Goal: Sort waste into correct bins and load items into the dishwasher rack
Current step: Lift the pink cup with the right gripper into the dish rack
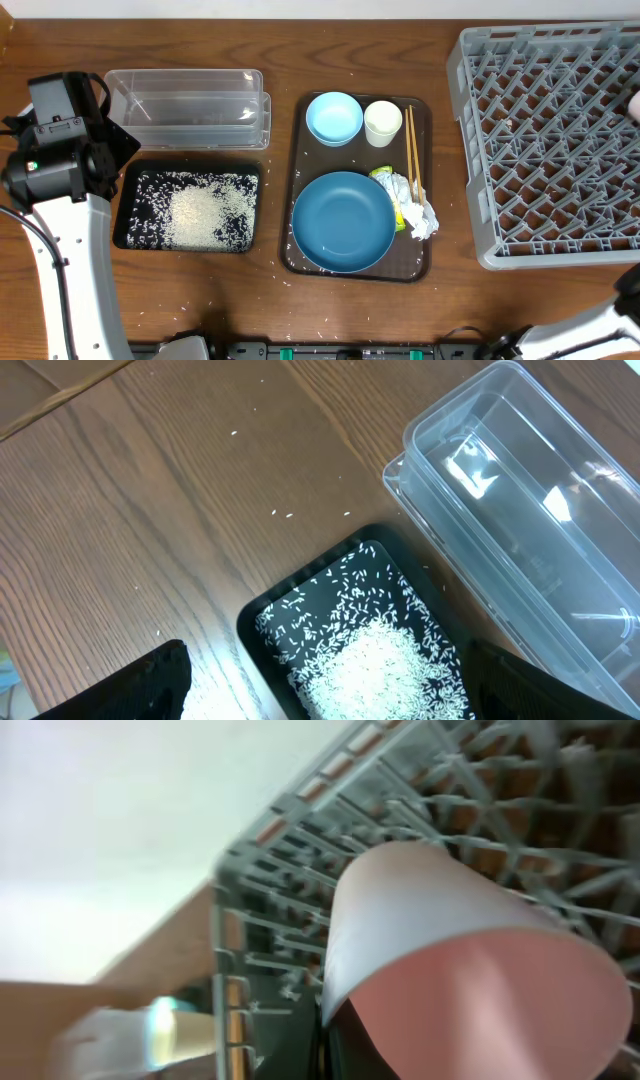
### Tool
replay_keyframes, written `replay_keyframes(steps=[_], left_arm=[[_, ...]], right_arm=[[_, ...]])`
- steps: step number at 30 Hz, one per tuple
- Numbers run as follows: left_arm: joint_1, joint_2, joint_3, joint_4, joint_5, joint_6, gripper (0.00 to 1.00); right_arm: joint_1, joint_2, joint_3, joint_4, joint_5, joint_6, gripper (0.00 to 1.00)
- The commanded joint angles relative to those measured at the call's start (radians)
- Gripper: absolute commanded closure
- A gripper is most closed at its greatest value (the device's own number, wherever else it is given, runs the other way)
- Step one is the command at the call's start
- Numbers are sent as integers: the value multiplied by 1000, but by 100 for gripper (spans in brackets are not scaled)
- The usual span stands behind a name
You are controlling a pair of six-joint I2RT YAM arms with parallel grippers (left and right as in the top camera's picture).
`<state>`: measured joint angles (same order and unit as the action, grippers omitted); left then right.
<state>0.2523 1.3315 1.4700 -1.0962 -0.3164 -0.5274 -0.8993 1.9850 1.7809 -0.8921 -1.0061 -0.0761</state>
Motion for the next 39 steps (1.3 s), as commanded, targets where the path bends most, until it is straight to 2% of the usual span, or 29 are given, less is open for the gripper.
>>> replay_keyframes(steps=[1,4,13,15,17,21,28,31,34,37,39], left_arm=[[3,6,6,-3,-5,-9,12],[3,6,6,-3,-6,-9,12],[3,6,6,-2,-5,-9,12],[3,6,6,-3,-5,-9,12],[3,6,6,-2,-5,-9,12],[3,6,6,-3,-6,-9,12],[3,6,6,-3,-5,-9,12],[3,7,6,-2,-6,-9,12],[3,7,6,-3,-6,-9,11],[3,7,6,-2,-6,-9,12],[3,7,6,-2,-5,-9,12]], right_arm=[[-50,76,-8,21,-341,-53,99],[-74,152,-8,35,-429,-53,99],[-86,299,-8,71,-456,-52,99],[-86,312,-8,58,-375,-40,99],[-88,310,-7,17,-201,-25,99],[-97,295,-7,-70,34,-60,99],[-147,232,-7,-123,65,-29,98],[-166,181,-7,-150,134,3,93],[-182,122,-7,-181,159,55,80],[-183,49,-7,-214,185,91,73],[-177,-7,-7,-225,217,122,73]])
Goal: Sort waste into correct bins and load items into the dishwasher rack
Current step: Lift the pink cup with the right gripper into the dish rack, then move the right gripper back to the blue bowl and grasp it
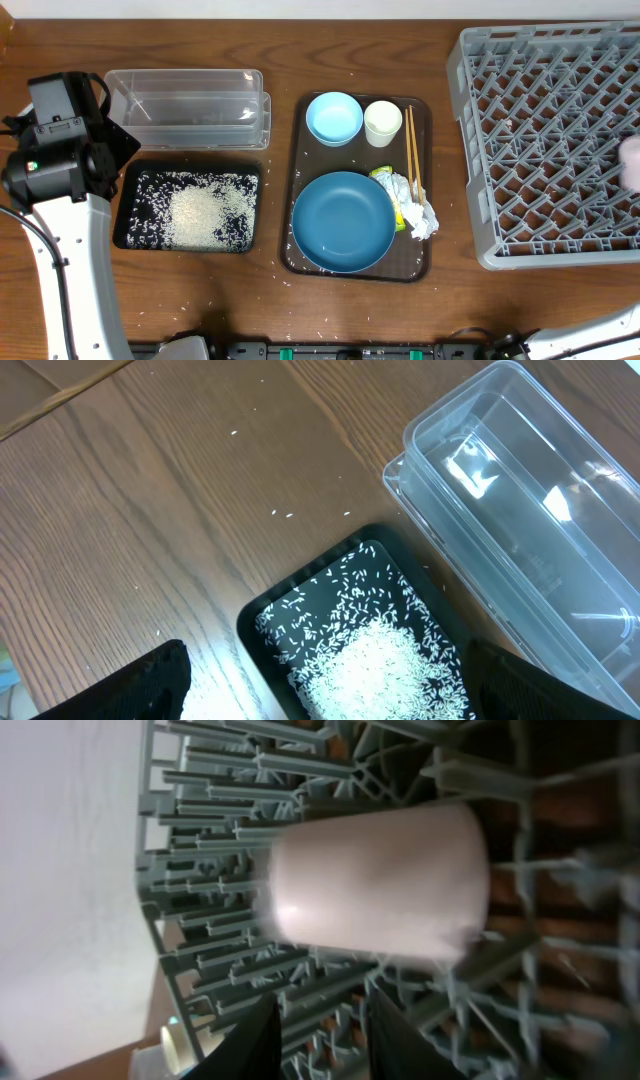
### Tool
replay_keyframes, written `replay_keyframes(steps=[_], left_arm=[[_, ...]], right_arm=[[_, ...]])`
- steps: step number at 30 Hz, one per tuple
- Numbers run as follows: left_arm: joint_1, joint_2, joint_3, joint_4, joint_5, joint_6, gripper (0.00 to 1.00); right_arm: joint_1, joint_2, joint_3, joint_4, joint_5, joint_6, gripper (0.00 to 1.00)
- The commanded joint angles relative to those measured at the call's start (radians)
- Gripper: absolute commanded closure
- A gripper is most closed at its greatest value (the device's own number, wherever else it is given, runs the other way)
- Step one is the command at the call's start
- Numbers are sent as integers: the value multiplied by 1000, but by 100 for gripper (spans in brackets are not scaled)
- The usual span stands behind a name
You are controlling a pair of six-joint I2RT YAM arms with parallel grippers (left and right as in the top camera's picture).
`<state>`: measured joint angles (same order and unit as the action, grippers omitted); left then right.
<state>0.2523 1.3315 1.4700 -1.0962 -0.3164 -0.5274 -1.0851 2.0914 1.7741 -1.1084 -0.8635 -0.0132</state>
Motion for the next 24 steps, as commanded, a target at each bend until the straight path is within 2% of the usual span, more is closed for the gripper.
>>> replay_keyframes(steps=[1,8,11,12,14,15,16,17,20,24], left_arm=[[3,7,6,-3,-6,-9,12],[3,7,6,-2,-6,-9,11],[3,7,6,-3,-6,-9,11],[3,7,6,-3,-6,-9,11],[3,7,6,-2,-6,-9,12],[3,7,6,-2,-5,-9,12],[3,7,6,-3,-5,-9,12],[3,7,6,-3,-6,-9,12],[3,7,6,-2,-6,-9,12],[3,7,6,-2,-5,-9,11]], right_arm=[[13,-143,0,-13,92,75,73],[82,-406,0,-53,146,110,73],[159,-507,0,-72,158,109,71],[195,-537,0,-81,161,109,68],[274,-580,0,-109,160,101,56],[322,-597,0,-126,160,101,47],[374,-608,-1,-145,160,101,34],[421,-613,-1,-162,161,96,27],[592,-610,-6,-214,187,6,29],[819,-589,-57,-215,426,70,32]])
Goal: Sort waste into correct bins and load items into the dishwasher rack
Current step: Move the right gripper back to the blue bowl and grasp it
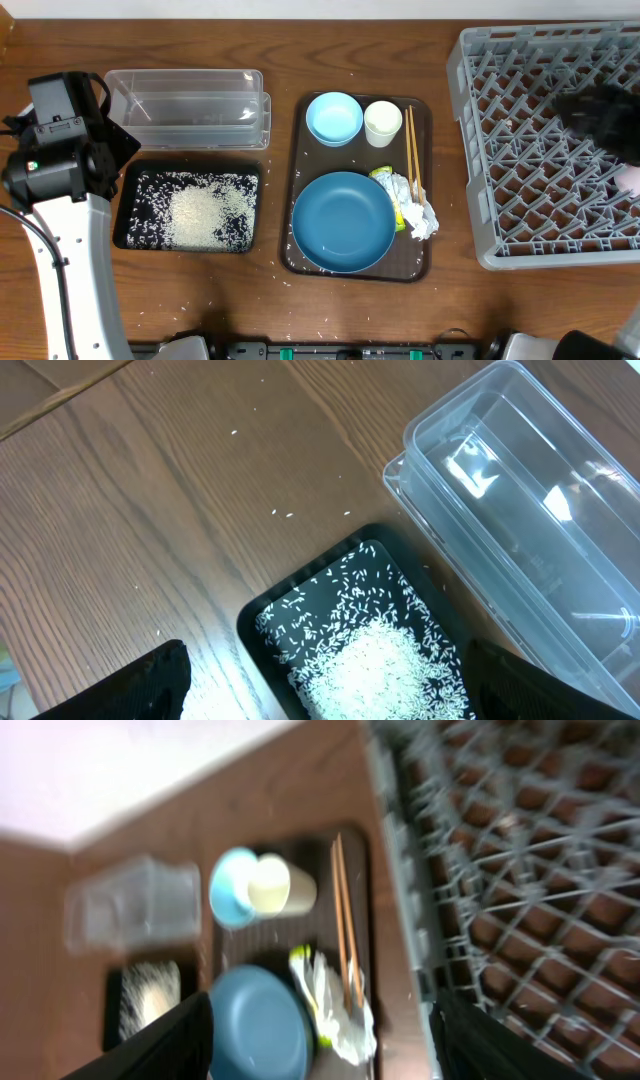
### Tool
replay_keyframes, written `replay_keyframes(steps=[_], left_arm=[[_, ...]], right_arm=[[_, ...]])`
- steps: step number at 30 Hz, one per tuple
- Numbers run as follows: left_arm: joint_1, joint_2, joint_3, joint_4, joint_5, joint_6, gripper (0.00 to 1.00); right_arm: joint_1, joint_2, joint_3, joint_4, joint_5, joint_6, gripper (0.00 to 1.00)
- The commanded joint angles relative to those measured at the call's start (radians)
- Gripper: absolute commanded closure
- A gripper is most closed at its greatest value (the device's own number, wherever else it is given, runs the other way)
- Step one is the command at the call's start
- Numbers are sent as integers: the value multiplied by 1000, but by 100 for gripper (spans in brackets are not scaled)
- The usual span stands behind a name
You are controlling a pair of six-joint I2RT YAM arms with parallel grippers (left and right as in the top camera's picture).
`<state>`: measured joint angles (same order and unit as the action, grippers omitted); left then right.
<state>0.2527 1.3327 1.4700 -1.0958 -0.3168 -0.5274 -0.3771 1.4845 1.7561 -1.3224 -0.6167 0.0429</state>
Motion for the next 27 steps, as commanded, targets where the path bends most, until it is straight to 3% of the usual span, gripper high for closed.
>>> replay_keyframes(steps=[1,7,19,27], left_arm=[[2,6,6,-3,-5,-9,12],[2,6,6,-3,-5,-9,12],[2,6,6,-3,-5,-9,12],[2,6,6,-3,-5,-9,12]], right_arm=[[155,24,-58,8,233,41,32],[360,74,-189,112,404,143,31],[542,204,-331,236,397,182,32],[796,287,-332,281,403,211,34]])
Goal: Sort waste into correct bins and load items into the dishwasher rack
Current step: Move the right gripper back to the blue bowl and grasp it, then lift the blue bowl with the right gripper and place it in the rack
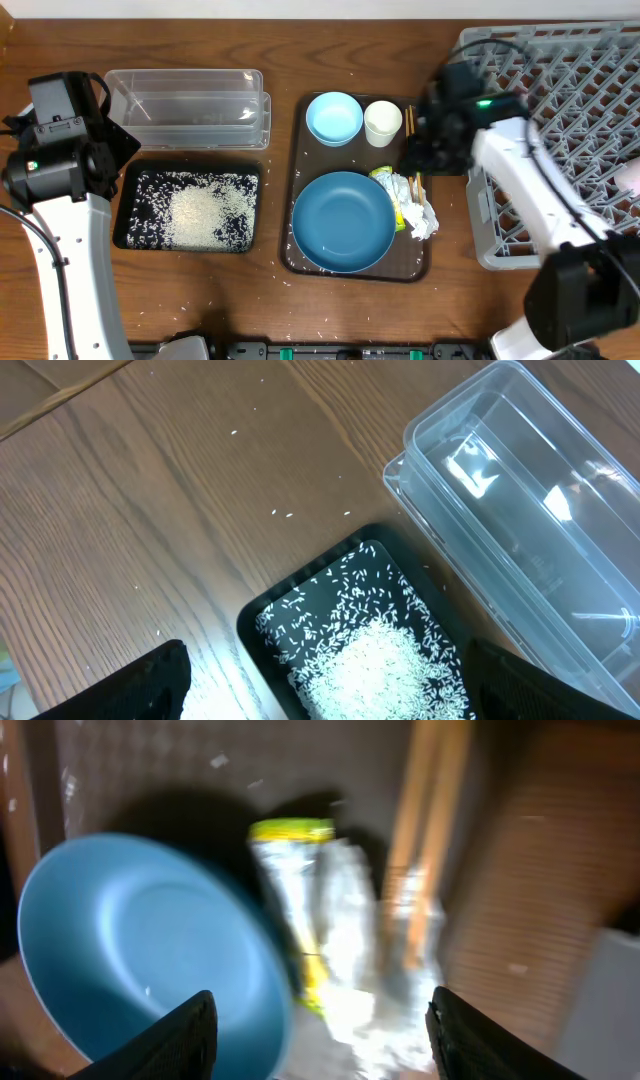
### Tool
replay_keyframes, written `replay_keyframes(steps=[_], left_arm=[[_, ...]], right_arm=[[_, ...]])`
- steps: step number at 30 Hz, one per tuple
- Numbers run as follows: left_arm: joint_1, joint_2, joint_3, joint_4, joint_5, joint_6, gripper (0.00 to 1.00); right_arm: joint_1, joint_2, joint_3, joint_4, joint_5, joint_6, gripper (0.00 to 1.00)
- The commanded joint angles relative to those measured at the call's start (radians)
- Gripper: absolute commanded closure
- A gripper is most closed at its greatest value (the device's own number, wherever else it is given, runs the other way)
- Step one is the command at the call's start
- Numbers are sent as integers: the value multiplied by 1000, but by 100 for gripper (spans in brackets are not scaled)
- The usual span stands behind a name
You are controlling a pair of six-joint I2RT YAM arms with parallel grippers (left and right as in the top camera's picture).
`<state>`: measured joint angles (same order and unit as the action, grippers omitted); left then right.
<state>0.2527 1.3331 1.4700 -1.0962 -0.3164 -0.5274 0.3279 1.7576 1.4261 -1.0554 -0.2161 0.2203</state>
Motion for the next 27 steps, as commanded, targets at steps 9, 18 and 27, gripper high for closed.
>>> replay_keyframes(steps=[9,18,27], left_arm=[[2,5,6,-2,-5,-9,12],[2,5,6,-3,-5,-9,12],[2,5,6,-3,-6,-9,12]], right_arm=[[369,74,-2,126,26,148,33],[595,174,-2,152,190,194,32],[719,184,-2,154,293,199,26]])
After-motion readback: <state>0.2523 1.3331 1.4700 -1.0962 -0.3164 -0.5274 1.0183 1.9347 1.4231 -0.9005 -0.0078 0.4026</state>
